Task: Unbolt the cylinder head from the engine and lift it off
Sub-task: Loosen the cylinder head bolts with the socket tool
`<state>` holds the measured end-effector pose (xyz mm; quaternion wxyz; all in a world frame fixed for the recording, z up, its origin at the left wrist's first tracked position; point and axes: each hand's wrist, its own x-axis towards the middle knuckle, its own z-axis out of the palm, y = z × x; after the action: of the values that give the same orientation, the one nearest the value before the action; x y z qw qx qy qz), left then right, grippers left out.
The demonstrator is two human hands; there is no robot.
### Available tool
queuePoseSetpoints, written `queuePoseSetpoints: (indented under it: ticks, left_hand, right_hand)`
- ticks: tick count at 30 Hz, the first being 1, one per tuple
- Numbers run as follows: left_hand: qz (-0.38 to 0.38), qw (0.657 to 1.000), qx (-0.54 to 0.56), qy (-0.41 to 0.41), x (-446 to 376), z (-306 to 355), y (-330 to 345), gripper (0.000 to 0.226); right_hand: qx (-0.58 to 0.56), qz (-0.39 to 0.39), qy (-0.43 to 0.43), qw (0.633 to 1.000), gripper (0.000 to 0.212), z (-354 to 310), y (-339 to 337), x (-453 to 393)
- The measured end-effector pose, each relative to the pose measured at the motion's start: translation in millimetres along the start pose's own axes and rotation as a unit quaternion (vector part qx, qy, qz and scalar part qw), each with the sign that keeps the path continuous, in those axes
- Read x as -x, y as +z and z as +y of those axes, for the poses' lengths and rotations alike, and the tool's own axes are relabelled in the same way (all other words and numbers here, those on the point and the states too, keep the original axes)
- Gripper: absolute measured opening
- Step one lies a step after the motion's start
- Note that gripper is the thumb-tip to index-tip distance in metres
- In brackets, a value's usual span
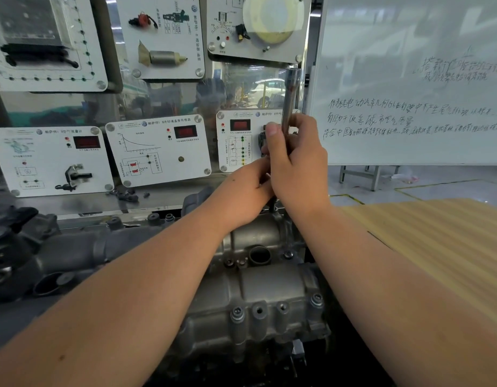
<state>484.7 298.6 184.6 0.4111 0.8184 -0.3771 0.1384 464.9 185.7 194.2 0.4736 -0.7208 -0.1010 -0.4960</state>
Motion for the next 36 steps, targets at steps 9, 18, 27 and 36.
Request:
queuePoseSetpoints:
  ticks: [9,18,27,36]
  left_hand:
    - [-0.003,1.000,0.009,0.001,1.3,0.3,-0.7,0.025]
    - [0.007,1.000,0.013,-0.002,0.1,0.7,-0.4,0.018]
    - [0.003,1.000,0.000,0.000,0.1,2.4,-1.2,0.018]
    - [-0.001,1.000,0.025,-0.012,0.8,0.5,0.2,0.020]
  right_hand:
    - [0.021,0.002,-0.004,1.000,0.029,2.0,2.0,-1.6]
    - [0.020,-0.001,-0.007,1.000,0.023,0.8,0.3,-1.3]
    - [-0.001,-0.001,0.007,1.000,0.022,0.4,0.7,-0.5]
    - [0.028,0.002,0.001,1.000,0.026,2.9,2.2,-2.0]
